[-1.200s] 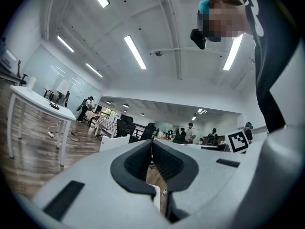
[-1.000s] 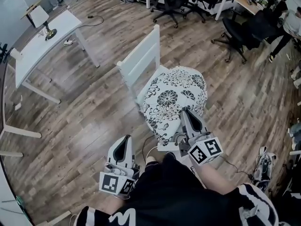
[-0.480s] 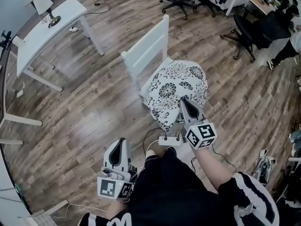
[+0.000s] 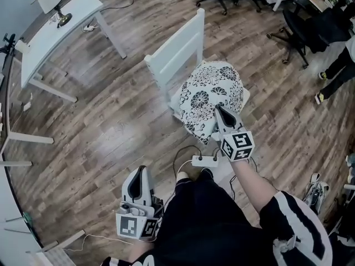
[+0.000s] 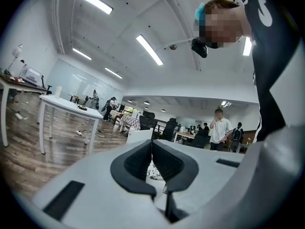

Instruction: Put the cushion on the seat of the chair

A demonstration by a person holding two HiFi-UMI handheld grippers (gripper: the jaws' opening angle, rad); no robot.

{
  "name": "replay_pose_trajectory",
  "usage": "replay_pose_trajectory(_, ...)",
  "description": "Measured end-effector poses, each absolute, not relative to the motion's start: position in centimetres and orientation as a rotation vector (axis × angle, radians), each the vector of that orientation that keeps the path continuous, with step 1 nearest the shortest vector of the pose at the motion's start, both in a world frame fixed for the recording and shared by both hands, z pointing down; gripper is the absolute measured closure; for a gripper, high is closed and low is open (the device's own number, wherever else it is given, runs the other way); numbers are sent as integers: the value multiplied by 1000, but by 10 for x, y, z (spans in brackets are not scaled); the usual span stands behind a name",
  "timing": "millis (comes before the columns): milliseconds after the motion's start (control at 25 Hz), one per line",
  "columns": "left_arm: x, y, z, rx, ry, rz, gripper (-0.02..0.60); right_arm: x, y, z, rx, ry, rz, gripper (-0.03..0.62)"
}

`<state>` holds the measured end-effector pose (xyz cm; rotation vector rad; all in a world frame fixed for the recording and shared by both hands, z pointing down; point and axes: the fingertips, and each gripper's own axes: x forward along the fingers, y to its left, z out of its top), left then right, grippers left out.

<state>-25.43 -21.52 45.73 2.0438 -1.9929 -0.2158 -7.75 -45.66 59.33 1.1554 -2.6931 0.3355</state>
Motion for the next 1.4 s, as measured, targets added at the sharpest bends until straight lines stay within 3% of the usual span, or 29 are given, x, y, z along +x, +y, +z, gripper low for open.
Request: replay_pose_trajectory(1400, -270, -200, 491, 1807, -2118, -72, 575, -73, -529, 768, 1009, -2330, 378, 566)
